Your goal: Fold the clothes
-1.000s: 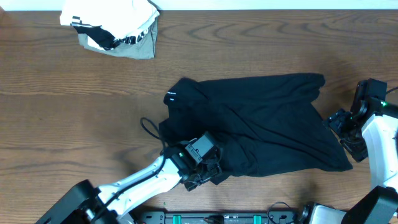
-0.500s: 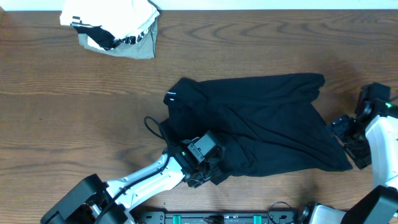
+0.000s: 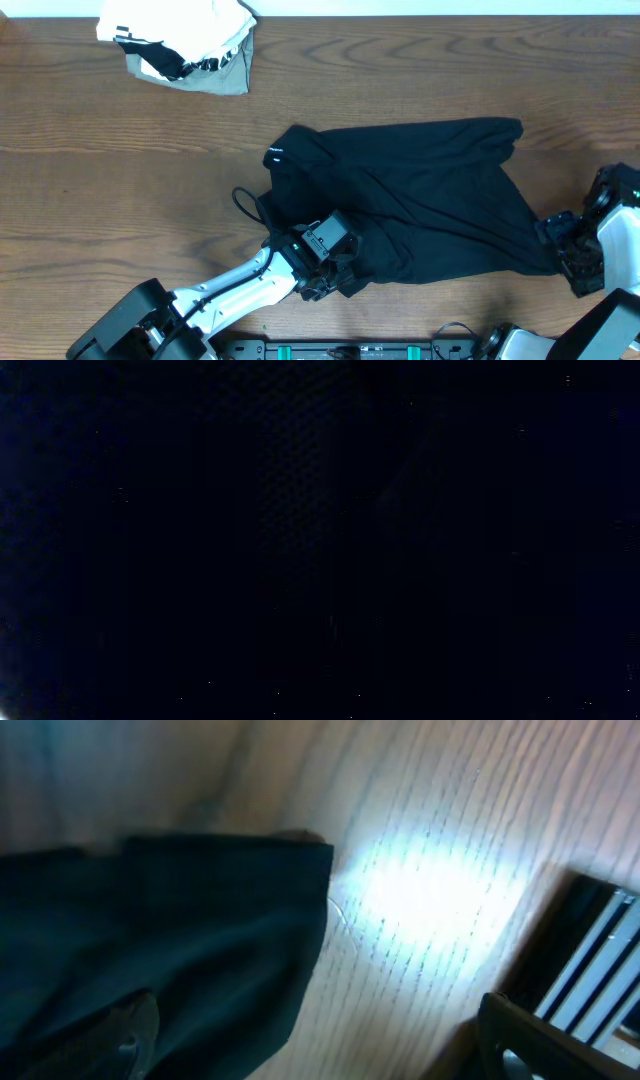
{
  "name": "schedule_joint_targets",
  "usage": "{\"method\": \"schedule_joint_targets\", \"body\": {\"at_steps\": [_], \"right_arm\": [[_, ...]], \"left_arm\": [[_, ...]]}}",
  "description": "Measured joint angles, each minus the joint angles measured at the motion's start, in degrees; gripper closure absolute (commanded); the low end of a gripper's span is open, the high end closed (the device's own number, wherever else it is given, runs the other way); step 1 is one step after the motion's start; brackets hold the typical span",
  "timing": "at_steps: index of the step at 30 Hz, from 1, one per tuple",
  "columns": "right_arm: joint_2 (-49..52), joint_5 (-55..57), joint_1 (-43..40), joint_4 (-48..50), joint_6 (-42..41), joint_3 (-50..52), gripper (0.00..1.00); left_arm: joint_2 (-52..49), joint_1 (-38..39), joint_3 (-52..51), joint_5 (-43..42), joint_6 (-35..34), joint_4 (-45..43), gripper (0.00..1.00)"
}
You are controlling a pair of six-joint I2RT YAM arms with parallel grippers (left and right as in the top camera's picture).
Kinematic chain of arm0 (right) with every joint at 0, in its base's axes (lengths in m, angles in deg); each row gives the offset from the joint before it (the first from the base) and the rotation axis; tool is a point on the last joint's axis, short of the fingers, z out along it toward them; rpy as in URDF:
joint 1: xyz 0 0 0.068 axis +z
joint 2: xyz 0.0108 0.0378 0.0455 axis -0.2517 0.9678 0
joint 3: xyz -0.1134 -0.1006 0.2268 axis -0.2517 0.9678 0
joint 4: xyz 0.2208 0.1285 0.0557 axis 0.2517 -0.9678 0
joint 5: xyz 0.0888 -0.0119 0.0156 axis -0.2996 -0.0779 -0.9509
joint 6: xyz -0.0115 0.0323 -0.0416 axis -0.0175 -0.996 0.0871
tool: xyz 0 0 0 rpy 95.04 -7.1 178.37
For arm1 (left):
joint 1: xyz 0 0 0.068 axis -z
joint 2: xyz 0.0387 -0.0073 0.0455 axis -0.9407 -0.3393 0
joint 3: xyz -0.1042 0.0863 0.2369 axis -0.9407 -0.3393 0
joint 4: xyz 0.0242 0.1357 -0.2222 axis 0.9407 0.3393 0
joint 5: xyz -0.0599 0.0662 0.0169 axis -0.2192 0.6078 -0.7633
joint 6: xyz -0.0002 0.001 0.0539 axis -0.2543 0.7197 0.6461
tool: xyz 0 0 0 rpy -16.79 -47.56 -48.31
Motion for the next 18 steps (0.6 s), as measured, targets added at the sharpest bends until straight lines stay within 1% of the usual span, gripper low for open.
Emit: {"method": "schedule_joint_targets", "body": {"at_steps": [9, 17, 18], "right_arm": [[0.20, -2.27, -0.20, 8.26, -0.28, 5.38, 0.01], [1.79, -3.93, -2.54, 9.84, -0.44, 5.90, 0.01], [1.99, -4.04, -2.93, 10.08, -0.44, 5.90, 0.04]], "left_arm": [[0.00, 0.00, 0.00, -0.46, 0.02, 0.02, 0.55], [-0.04, 0.00, -0.02, -0.87, 0.24, 0.11, 0.55], [-0.04, 0.00, -0.02, -0.87, 0.24, 0.11, 0.55]]}}
